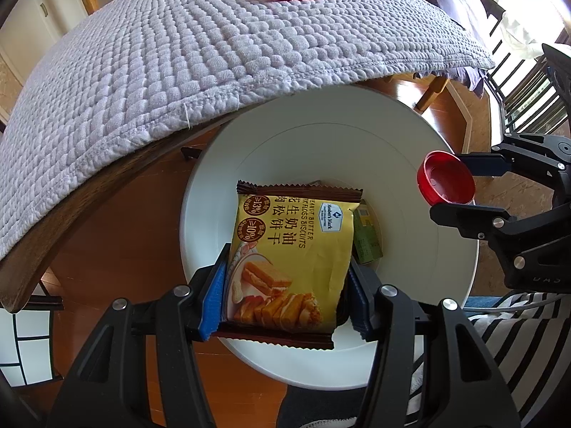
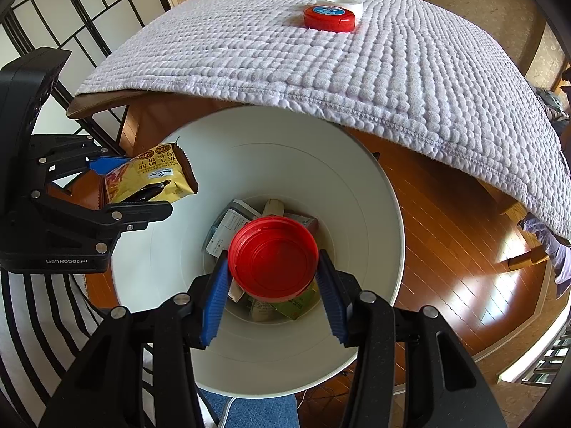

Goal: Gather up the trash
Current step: 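Carry the biscuit packet and red cap in both tools over the white bin, then open both tools to drop the packet and cap into the bin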

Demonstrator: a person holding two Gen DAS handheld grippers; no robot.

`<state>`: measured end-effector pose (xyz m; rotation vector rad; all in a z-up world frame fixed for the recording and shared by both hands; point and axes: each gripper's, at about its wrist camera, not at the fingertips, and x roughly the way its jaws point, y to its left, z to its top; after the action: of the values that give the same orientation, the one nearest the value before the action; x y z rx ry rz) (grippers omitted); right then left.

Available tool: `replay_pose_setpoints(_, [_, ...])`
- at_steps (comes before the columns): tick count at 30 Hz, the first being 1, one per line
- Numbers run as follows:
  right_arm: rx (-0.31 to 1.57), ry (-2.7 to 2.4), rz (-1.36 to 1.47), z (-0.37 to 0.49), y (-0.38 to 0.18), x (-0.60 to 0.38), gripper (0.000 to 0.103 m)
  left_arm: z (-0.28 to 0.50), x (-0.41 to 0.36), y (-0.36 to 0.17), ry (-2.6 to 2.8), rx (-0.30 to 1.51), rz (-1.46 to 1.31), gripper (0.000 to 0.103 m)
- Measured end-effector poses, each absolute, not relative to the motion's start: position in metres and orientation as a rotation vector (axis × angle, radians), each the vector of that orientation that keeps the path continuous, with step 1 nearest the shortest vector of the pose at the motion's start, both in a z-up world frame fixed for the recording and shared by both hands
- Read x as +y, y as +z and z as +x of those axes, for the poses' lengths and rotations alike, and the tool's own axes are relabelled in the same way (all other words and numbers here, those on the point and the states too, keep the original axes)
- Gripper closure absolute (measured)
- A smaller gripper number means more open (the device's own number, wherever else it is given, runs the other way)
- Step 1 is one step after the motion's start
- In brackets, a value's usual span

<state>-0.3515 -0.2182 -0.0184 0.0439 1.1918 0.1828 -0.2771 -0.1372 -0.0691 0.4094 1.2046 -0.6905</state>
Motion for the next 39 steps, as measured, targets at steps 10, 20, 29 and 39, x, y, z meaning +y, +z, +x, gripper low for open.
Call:
replay_pose_setpoints(10, [1.193,0.187,0.037,-0.347,-0.021,-0.214,0.056,-0.273,-0.135,-0.066,-0.690,1.202,0.411,0.046])
replay_pose_setpoints(20, [1.192,0.187,0.024,-0.344,-0.017,-0.213,0.056,-0.275,-0.133,-0.062,-0.692,1.199,0.415,0.046])
replay_pose_setpoints(29, [1.190,0.186,0.022,-0.343,-0.016,-0.213,0.056,-0.279,-0.136,-0.059,-0.693,1.196,0.420,0.046])
replay_pose_setpoints(39, [1.158,0.191,0.031,-0.344,-0.006,-0.214,0.046,-0.271,-0.129,-0.042,-0.684,1.158,0.394,0.036])
